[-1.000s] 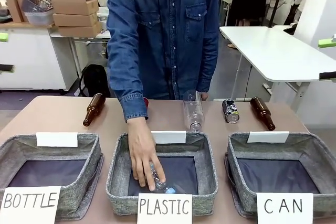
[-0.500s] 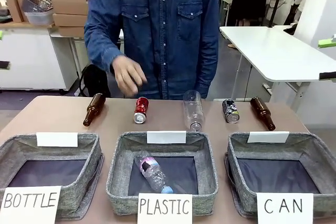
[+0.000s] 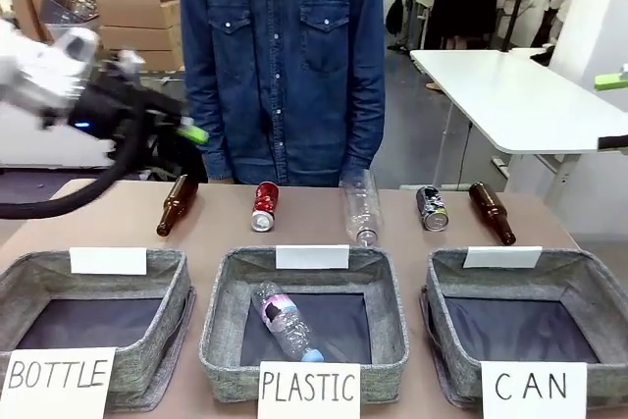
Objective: Sort the can waste into the basket.
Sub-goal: Pick up the can waste from the table and place it in the right Fabric basket.
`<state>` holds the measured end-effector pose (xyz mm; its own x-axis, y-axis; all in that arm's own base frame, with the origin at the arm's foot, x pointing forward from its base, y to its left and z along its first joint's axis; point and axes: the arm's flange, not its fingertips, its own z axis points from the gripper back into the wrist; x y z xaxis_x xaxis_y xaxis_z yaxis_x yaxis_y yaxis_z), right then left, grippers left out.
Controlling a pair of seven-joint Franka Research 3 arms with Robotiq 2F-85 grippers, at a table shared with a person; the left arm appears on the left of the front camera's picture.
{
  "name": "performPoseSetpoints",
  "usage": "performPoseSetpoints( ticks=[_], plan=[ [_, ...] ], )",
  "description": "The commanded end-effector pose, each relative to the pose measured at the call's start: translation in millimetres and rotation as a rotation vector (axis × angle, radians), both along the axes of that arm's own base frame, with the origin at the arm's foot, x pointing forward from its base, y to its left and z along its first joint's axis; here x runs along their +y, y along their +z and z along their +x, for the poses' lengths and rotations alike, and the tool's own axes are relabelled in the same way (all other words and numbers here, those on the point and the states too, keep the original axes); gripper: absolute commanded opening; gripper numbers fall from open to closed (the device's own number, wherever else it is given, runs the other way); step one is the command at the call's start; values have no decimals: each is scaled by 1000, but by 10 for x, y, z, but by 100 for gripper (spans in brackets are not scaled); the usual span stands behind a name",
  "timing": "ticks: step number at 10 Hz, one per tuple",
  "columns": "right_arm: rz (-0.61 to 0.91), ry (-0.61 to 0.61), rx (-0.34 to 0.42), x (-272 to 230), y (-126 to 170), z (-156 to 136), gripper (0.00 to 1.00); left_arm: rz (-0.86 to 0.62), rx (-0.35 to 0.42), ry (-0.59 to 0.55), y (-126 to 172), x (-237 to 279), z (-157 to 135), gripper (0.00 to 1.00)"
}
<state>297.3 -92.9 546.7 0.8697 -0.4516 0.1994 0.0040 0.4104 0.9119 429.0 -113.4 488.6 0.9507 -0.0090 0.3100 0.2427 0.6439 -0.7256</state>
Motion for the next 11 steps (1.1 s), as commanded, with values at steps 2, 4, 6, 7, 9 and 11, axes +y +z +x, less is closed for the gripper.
performPoseSetpoints(
  ticks=[2, 4, 6, 7, 9, 11],
  plan=[
    [27, -4, 2, 14, 39, 11, 100, 0, 0, 0, 0, 0, 0, 100],
    [27, -4, 2, 14, 39, 11, 100, 18, 59, -5, -81, -280, 157, 100],
    [27, -4, 2, 14, 39, 11, 100, 324, 147, 144, -334, -631, 707, 100],
    [27, -4, 2, 14, 39, 11, 100, 340, 155, 109, -439, -773, 949, 100],
    [27, -4, 2, 14, 39, 11, 100, 477, 187, 114, -665, -1072, 1337, 100],
    [27, -4, 2, 14, 39, 11, 100, 570, 198, 151, -983, -1317, 1533, 100]
  ],
)
